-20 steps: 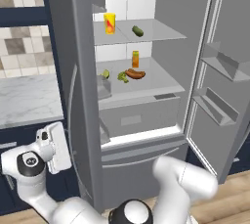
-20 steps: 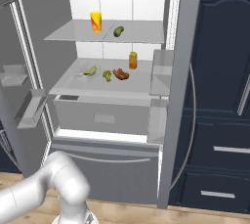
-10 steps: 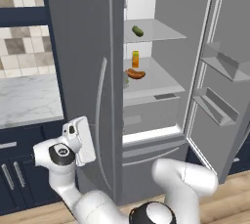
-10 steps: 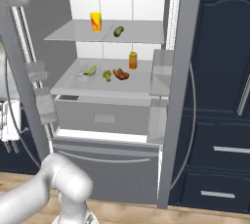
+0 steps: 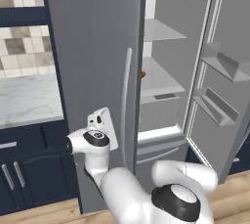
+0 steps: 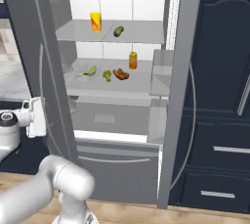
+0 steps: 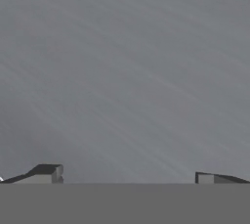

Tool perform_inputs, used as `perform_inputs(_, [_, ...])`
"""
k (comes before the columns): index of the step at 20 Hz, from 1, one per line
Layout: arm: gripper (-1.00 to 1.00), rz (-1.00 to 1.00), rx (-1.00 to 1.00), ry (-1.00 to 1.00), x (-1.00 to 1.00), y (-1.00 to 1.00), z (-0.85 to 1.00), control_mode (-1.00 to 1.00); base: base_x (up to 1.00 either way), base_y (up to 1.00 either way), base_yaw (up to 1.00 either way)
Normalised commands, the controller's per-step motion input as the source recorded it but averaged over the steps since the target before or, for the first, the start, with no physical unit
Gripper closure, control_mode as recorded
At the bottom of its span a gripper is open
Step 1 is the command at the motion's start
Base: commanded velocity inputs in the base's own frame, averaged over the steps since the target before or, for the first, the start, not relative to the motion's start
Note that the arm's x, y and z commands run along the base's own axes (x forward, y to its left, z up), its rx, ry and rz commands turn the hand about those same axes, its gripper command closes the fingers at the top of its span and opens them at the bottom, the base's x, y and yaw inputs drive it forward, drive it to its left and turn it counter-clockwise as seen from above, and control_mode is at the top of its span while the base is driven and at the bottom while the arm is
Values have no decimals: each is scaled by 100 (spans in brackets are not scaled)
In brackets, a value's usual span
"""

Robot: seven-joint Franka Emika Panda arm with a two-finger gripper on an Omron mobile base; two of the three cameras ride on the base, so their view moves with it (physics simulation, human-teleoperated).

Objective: Place the tupperware on the second highest shelf of the fridge. Make space for the tupperware among the existing items by rearranging them on the shelves if needed. Close the fridge door when finished.

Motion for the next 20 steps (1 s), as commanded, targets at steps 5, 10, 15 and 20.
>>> perform_inputs(5, [-100, 13, 6, -1, 60, -68, 0, -100, 0, 0, 0])
perform_inputs(10, [-100, 5, 5, 0, 62, -29, 10, -100, 0, 0, 0])
perform_inputs(15, [-100, 1, 5, 0, 59, -12, 18, -100, 0, 0, 0])
perform_inputs(20, [-100, 3, 3, 0, 58, -2, 31, -100, 0, 0, 0])
